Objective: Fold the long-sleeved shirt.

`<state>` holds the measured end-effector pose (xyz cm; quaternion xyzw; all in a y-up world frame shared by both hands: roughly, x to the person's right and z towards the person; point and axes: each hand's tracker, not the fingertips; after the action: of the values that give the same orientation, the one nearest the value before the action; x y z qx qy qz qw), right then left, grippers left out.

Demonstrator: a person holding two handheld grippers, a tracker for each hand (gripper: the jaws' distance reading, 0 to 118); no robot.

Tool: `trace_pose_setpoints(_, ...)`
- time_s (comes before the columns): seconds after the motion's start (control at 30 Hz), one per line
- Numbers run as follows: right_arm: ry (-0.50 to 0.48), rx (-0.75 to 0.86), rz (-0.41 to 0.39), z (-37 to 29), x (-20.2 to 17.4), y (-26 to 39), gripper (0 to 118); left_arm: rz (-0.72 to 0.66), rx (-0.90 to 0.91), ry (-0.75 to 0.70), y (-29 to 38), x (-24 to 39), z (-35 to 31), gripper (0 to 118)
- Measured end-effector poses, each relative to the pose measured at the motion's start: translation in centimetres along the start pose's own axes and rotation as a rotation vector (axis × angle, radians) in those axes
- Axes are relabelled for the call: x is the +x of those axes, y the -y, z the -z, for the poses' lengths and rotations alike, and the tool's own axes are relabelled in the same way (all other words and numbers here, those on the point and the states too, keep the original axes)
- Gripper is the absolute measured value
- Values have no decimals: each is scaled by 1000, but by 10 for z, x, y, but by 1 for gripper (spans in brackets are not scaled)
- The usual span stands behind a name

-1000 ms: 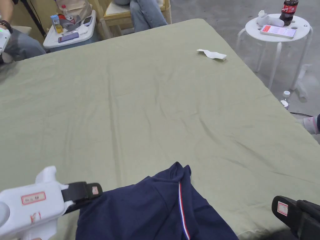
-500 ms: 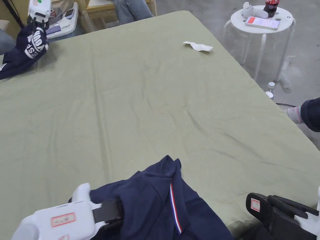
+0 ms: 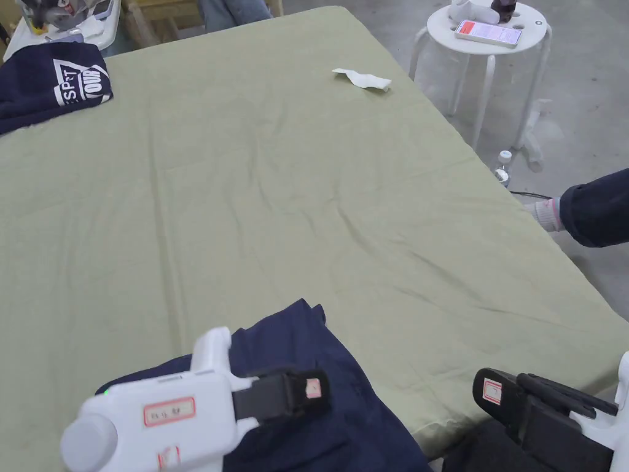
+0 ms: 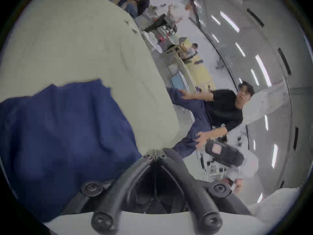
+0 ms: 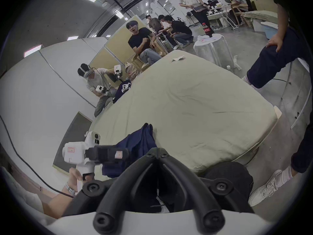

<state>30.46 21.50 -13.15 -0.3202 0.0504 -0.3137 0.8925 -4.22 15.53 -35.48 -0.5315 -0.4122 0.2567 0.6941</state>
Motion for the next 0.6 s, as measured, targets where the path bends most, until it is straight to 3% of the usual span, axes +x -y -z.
trace_pose_setpoints(0.1,-2,0,5,7,1,-1,1,-144,-10,-110,-14,-42,18,0)
trace_pose_setpoints(0.2,-16,-11,19,14,0,1,1,-230,-84,-30,-2,-73,51,0)
trace_pose_setpoints(0.27,-17,-28,11,19,-3,3,1,-159,-25,40,9,-70,59,0)
trace_pose_setpoints(0.5,8,-100,-46,46,-17,5,1,-183,-53,-80,-2,-52,53,0)
trace_pose_setpoints(0.6,21,-126,-125,53,-35,2,1,-122,-3,-43,-6,-22,23,0)
